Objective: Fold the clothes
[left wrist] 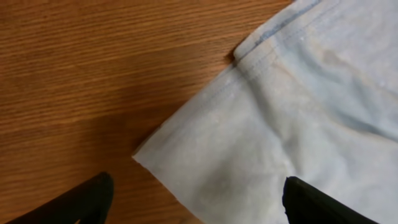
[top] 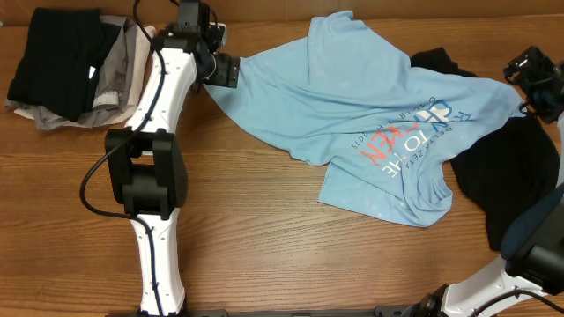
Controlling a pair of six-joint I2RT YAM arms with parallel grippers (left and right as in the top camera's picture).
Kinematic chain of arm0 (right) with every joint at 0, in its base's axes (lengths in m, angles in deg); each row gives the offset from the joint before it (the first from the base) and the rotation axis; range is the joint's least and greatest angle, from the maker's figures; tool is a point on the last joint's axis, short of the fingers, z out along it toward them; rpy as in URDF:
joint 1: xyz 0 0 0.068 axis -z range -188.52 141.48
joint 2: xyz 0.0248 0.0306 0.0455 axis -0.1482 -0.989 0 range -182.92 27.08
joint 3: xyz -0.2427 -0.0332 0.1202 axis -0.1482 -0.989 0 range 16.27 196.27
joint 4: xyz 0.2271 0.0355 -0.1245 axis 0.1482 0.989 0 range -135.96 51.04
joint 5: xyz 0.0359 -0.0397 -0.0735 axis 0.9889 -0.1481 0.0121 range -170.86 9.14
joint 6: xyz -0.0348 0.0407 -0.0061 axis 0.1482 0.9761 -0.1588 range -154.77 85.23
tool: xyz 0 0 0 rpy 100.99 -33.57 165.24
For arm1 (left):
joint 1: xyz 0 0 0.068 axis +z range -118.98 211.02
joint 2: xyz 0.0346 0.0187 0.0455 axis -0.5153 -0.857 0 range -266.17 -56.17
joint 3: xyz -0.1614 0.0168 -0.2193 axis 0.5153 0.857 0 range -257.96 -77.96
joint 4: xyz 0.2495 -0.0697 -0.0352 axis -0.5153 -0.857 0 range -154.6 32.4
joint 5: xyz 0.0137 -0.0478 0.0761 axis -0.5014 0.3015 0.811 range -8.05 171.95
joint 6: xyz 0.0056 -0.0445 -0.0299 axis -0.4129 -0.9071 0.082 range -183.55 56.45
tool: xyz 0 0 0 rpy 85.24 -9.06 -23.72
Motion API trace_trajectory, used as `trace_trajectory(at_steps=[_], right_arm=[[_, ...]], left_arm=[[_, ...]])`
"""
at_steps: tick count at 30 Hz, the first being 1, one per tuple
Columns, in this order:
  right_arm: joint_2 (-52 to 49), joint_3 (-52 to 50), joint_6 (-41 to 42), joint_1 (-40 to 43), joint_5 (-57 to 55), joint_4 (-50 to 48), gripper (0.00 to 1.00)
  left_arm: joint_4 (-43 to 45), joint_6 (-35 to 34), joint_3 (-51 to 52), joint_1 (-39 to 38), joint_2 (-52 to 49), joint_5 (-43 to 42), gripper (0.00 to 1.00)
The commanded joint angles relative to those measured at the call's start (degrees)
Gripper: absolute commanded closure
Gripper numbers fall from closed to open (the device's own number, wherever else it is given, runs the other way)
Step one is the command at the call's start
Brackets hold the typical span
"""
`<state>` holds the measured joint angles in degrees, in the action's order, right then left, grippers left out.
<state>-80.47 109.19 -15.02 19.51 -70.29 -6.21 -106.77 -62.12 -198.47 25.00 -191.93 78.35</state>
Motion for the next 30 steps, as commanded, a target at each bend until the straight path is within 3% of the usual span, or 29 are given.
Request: trace_trajectory(at_steps=[1, 9, 23, 27, 28, 30], right_arm=[[0.8, 1.7, 1.3, -0.3, 7.7, 2.1, 0.0], [0.8, 1.7, 1.2, -4.6, 9.2, 9.5, 0.0], [0.8, 1.7, 1.0, -12.2, 4.9, 11.3, 0.07], [0.8, 1.7, 1.0, -12.9, 4.9, 12.3, 0.12], [0.8, 1.7, 1.0, -13.1, 4.9, 12.7, 0.13], [0.8, 1.7, 0.9, -13.4, 4.9, 13.7, 0.15]], left_arm=[[3.0, -3.7, 2.7, 0.6, 0.1, 3.0, 0.17], [11.1, -16.3, 7.9, 2.6, 0.1, 3.1, 0.2], [15.1, -16.9, 10.3, 3.0, -5.1, -0.7, 0.18], [15.0, -16.0, 10.3, 2.8, -6.2, -0.7, 0.32], [15.0, -15.5, 10.3, 2.8, -6.5, -0.7, 0.39], [14.8, -13.7, 10.4, 2.8, -7.0, -0.4, 0.66]])
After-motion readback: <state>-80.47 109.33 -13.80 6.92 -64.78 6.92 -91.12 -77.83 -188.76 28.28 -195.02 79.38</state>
